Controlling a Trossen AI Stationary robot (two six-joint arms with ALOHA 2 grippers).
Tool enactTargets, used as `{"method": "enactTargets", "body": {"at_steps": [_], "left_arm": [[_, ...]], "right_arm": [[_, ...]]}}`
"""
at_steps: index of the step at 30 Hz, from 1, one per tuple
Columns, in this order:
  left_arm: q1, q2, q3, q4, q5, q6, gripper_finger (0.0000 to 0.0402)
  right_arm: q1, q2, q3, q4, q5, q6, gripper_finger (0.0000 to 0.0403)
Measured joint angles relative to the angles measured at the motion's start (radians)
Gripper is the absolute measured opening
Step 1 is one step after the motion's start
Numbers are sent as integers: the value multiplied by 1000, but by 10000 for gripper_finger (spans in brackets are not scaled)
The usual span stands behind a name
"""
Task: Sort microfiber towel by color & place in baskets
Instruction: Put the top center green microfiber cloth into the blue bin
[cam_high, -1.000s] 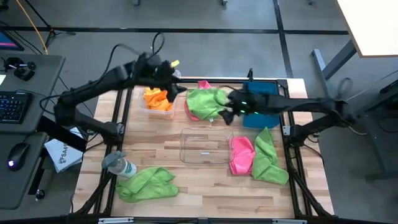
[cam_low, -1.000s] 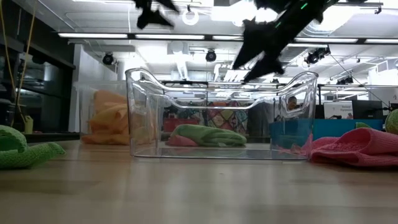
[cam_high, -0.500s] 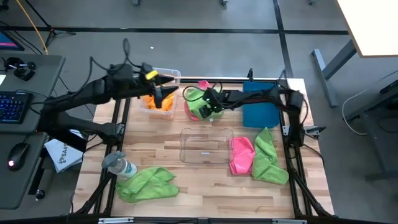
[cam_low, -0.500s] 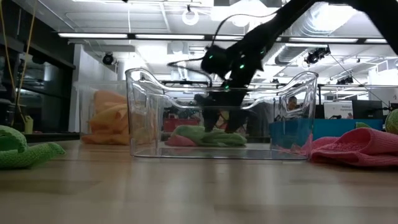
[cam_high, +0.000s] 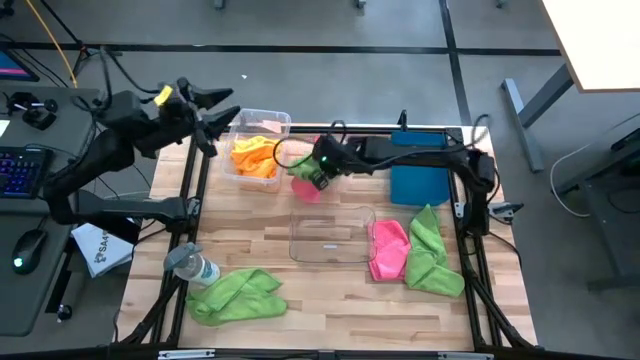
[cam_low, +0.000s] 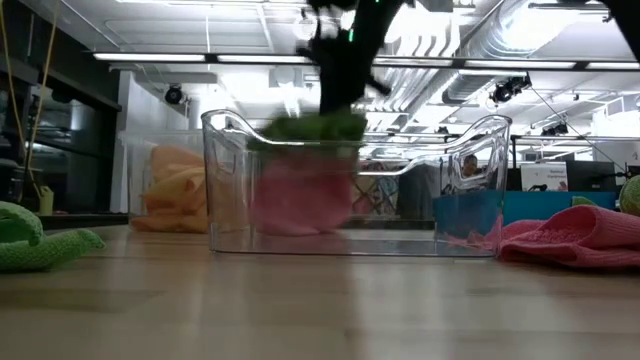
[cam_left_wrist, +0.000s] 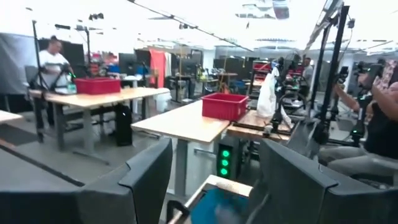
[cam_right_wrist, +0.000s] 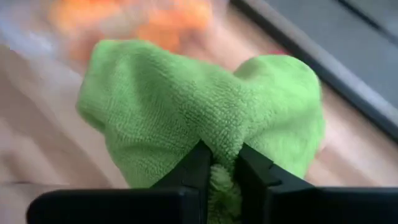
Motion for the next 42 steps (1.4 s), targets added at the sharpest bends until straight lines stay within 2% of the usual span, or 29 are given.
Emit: {"method": "enactTargets", "body": {"at_steps": [6, 9, 10, 13, 15, 18, 21, 24, 25, 28, 31, 34, 39, 42], "left_arm": [[18, -16, 0, -6, 0, 43, 229], [18, -14, 0, -16, 0, 49, 229], [18, -14, 0, -23, 0, 56, 229], [18, -9, 0, -27, 0, 60, 229], [18, -6, 0, -27, 0, 53, 229], [18, -5, 0, -32, 0, 49, 229], [17, -7, 0, -29, 0, 12, 229], [17, -6, 0, -40, 0, -20, 229], [17, -6, 0, -47, 0, -25, 229], [17, -1, 0, -58, 0, -39, 229], [17, 6, 0, -74, 0, -80, 229], [17, 17, 0, -85, 0, -99, 229], [17, 32, 0, -90, 0, -116, 229], [17, 43, 0, -90, 0, -116, 229]], "right_arm": [[2, -62, 181, -184, 69, -41, 9], [-9, -87, 216, -304, 139, -33, 10], [-15, -99, 214, -301, 118, -38, 10], [-35, -114, 186, -244, -143, -90, 5], [-33, -106, 162, -234, -245, -129, 5], [-25, -103, 118, -188, -221, -144, 7], [-43, -108, 109, -176, -290, -212, 4], [-61, -108, 107, -194, -173, -185, 5], [-69, -108, 107, -184, -170, -183, 8], [-103, -109, 107, -188, -255, -253, 20], [-129, -109, 106, -125, -269, -164, 31], [-141, -108, 108, -92, -417, -197, 44], [-157, -96, 91, -108, -402, -197, 85], [-169, -93, -10, -69, -394, -193, 111]]}}
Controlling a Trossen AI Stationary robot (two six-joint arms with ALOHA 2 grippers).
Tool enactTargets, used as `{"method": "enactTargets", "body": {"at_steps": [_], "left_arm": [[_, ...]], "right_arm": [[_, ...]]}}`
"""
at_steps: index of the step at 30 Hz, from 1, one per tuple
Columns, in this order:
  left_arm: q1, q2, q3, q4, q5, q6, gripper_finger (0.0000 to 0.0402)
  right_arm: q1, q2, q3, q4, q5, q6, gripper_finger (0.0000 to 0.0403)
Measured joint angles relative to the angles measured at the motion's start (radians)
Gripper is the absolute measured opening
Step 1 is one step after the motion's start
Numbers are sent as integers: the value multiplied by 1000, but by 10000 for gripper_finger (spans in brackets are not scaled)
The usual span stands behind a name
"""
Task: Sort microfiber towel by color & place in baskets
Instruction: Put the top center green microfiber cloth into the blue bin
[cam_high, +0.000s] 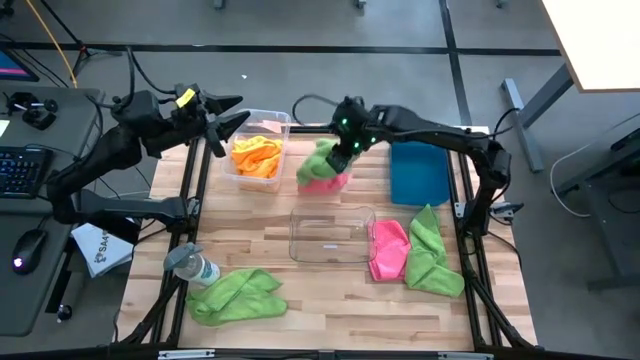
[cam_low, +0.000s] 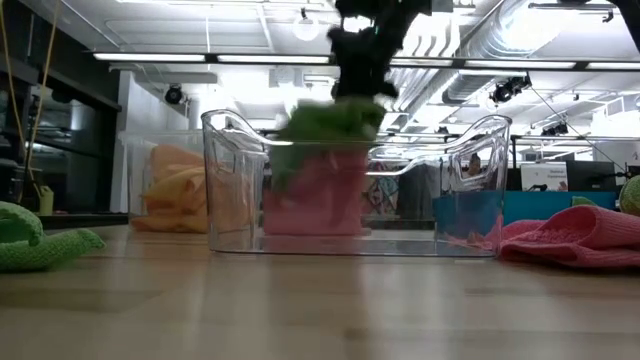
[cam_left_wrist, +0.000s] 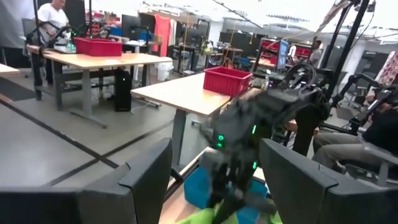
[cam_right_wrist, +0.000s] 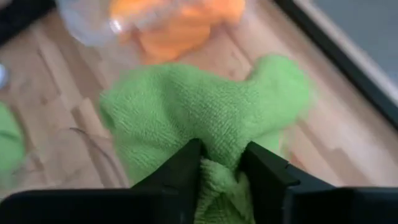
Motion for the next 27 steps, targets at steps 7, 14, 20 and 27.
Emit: {"method": "enactTargets", "body": {"at_steps": [7, 14, 20, 27], "left_arm": [[0, 4, 0, -1, 0, 8, 229], [0, 3, 0, -2, -9, 89, 229], [0, 23, 0, -16, -7, 138, 229], [-1, 66, 0, -31, 43, 176, 229]], "right_arm": [[-5, -1, -274, 197, -23, 90, 88], [-1, -77, -314, 274, -42, 70, 9], [-16, -277, -313, 204, 102, 40, 3], [-61, -552, -413, 28, 321, 65, 2]]}}
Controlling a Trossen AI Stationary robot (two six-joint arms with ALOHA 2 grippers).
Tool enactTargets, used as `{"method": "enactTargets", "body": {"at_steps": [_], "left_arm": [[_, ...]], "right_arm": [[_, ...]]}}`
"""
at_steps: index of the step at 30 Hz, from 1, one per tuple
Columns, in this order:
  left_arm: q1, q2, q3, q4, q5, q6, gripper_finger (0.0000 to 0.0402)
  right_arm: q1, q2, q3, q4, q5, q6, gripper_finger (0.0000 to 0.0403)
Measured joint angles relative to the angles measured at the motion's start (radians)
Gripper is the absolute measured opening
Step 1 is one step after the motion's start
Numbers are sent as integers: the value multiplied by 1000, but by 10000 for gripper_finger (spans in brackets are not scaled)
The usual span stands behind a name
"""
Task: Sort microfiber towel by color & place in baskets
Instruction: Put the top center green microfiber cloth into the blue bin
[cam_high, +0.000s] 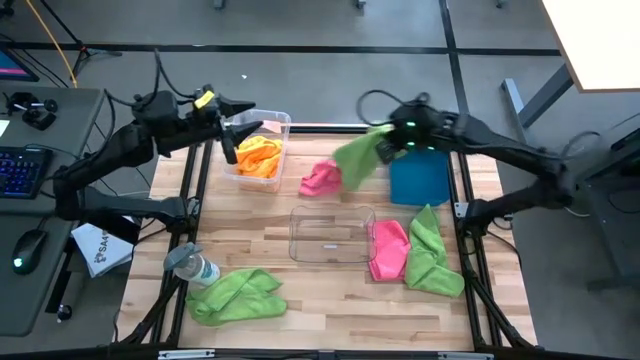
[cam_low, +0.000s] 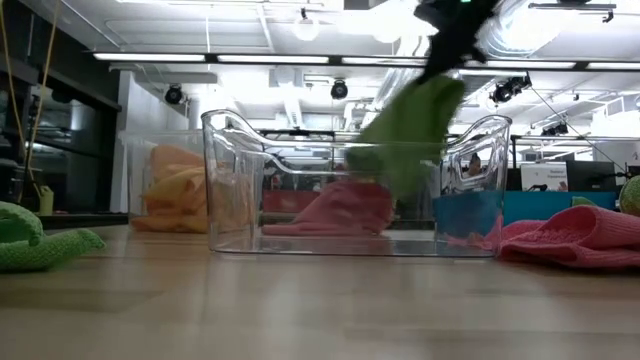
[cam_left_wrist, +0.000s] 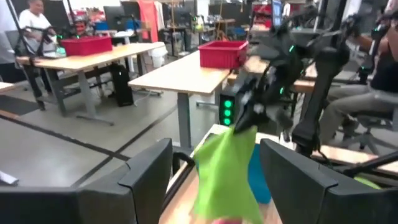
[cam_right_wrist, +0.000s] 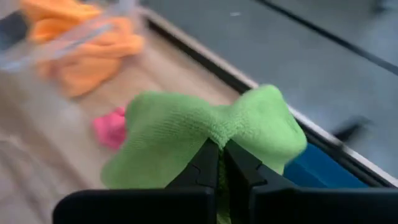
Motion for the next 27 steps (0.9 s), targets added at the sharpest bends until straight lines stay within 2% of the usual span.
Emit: {"method": "enactTargets", "body": {"at_steps": [8, 11, 14, 16, 20, 27], "left_arm": [[0, 58, 0, 47, 1, 11, 229], [0, 69, 0, 113, 3, 36, 229], [1, 69, 0, 205, 71, 86, 229], [1, 68, 0, 263, 115, 101, 229], [0, 68, 0, 316, 124, 96, 229], [1, 68, 0, 321, 129, 58, 229]], "right_arm": [[-76, -346, -206, -54, 192, 165, 1], [-124, -413, -216, -123, 260, 182, 1], [-173, -433, -216, -228, 272, 185, 0], [-191, -427, -231, -251, 251, 170, 0], [-194, -402, -333, -169, 169, 161, 0], [-193, -322, -595, 168, -66, 162, 0]]}}
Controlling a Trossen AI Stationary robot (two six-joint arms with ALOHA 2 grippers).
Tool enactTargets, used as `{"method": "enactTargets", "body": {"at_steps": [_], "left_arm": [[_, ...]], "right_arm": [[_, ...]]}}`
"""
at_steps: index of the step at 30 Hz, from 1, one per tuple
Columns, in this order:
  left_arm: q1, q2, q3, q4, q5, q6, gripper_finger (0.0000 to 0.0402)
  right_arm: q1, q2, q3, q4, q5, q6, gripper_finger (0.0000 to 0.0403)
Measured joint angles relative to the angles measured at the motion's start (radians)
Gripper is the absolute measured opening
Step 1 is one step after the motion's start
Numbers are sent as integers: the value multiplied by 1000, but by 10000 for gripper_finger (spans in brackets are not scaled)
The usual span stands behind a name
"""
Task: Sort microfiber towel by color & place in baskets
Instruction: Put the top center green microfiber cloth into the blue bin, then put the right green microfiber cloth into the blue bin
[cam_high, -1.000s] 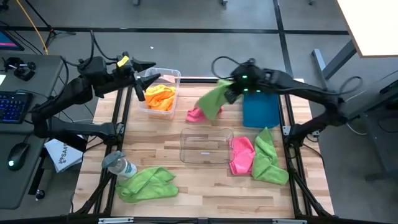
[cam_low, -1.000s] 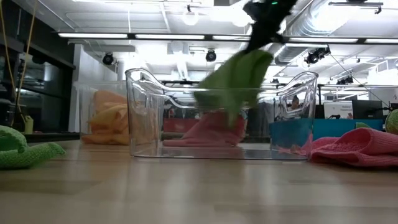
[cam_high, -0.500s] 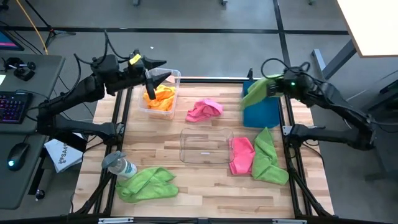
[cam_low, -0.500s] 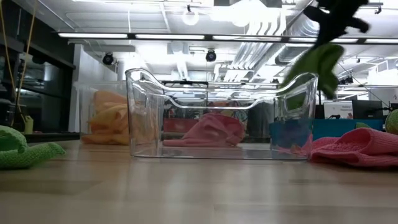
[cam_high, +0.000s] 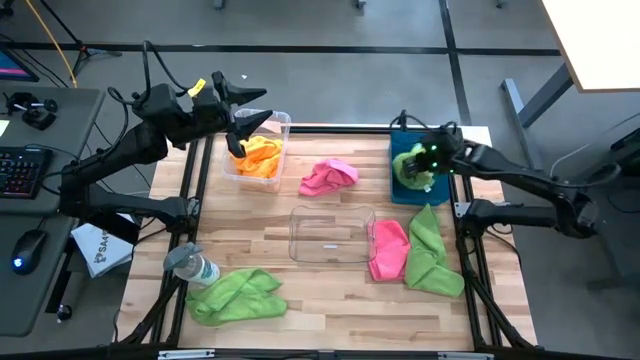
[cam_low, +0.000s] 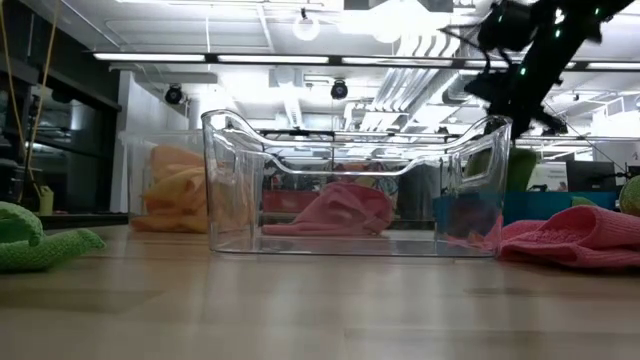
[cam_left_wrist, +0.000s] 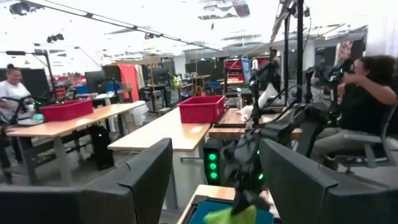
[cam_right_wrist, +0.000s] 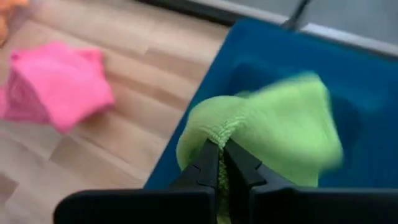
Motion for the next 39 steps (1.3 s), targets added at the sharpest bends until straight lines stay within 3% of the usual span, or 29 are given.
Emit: {"method": "enactTargets", "body": {"at_steps": [13, 21, 25, 34, 39], "left_arm": [[0, 0, 0, 6, 10, -15, 229], [0, 0, 0, 5, 2, -15, 229], [0, 8, 0, 6, 1, -15, 229], [-1, 80, 0, 6, -1, -18, 229], [-1, 121, 0, 27, 7, -165, 229]], "right_arm": [[0, 62, -52, -12, -43, 6, 3], [0, 62, -52, -59, -82, 34, 38], [0, 62, -52, -115, -85, 52, 87], [0, 63, -42, -172, -111, 2, 254], [0, 63, 78, -312, -42, -34, 294]]}}
